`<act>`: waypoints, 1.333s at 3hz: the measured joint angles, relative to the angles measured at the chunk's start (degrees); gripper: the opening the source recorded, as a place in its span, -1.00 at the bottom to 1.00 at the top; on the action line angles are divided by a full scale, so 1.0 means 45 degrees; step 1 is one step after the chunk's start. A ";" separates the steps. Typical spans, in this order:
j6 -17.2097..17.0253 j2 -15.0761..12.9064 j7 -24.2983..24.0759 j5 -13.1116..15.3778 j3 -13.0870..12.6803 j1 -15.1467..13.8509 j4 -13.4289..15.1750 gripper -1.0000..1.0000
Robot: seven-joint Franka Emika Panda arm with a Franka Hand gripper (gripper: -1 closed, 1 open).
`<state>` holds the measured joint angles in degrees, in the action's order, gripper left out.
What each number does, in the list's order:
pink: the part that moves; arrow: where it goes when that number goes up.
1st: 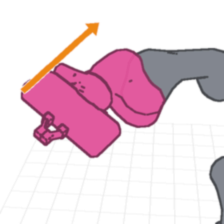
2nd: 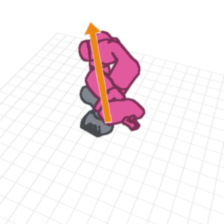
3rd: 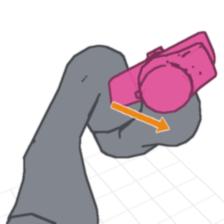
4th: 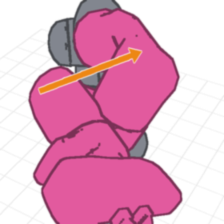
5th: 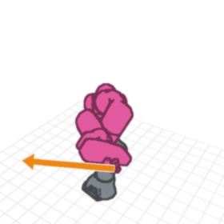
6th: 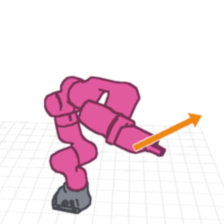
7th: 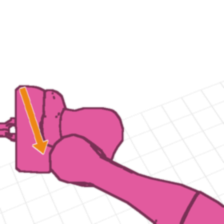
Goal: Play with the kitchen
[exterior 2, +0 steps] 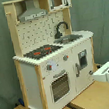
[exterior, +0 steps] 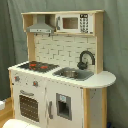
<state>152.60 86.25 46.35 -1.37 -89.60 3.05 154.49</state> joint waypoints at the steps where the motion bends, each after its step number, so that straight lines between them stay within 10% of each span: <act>1: 0.0091 0.0090 -0.1098 0.0332 -0.0019 -0.0364 0.0409 1.00; 4: 0.2093 0.0113 -0.3593 0.0335 0.0101 -0.2758 0.0572 1.00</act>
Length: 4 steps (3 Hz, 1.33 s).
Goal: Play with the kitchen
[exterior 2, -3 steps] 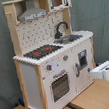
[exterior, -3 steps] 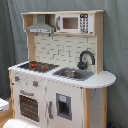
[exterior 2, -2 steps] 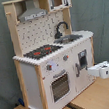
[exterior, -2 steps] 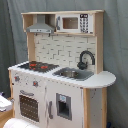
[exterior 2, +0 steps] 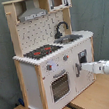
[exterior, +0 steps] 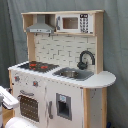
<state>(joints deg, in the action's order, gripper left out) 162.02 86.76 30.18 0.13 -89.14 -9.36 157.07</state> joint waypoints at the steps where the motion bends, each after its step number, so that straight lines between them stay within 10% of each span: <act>1: 0.0988 0.0006 -0.0187 0.0000 0.0116 -0.0861 0.0064 1.00; 4: 0.4431 -0.0077 -0.0258 -0.0084 0.0486 -0.3516 0.0182 1.00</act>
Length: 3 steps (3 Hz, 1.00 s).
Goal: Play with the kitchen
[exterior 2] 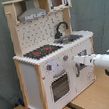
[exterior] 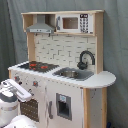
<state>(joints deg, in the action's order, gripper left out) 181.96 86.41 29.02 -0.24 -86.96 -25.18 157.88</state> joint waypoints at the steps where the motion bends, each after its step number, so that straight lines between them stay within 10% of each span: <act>1: 0.1345 0.0001 -0.0015 -0.0050 0.0000 -0.0718 -0.0007 1.00; 3: 0.3308 -0.0014 -0.0776 -0.0131 -0.0263 -0.2019 0.0342 1.00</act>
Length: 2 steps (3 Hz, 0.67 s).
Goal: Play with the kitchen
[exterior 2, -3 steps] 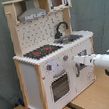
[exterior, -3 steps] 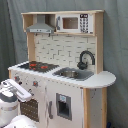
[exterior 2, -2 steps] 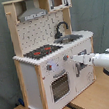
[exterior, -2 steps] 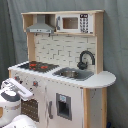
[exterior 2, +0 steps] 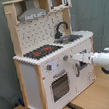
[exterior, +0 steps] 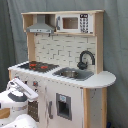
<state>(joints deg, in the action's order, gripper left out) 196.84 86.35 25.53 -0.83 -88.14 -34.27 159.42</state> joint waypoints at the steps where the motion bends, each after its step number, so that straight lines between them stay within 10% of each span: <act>1: 0.0287 -0.0030 -0.0427 -0.0004 -0.0213 -0.1018 -0.0668 1.00; 2: 0.0297 -0.0031 -0.0661 -0.0016 -0.0401 -0.2002 -0.1494 1.00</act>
<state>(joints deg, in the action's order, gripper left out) 198.18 86.21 22.55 -0.90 -89.95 -43.27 152.70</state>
